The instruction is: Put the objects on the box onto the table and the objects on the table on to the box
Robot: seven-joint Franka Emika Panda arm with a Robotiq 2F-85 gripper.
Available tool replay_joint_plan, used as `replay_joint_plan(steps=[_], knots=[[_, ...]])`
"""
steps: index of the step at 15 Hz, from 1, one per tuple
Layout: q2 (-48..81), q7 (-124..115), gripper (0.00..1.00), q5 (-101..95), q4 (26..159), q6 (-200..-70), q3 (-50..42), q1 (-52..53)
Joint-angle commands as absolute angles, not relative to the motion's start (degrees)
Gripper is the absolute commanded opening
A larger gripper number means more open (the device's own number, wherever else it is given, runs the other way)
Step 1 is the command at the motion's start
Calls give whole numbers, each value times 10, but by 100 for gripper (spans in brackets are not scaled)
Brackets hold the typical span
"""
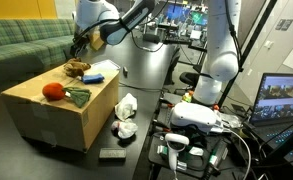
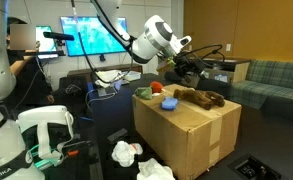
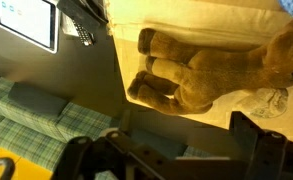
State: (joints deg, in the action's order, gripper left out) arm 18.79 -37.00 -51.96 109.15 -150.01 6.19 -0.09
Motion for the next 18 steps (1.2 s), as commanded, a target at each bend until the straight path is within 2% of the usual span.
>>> replay_joint_plan(steps=[1, 9, 14, 16, 18], knots=[[255, -445, 100, -577, 1017, -1503, 37, 20], [329, -498, 100, -593, 972, -1474, -14, 72], [323, -428, 100, -532, 992, -1470, 2, 69], [317, -382, 73, -491, 1004, -1470, 9, 66], [315, -340, 58, -453, 1012, -1474, 10, 66]])
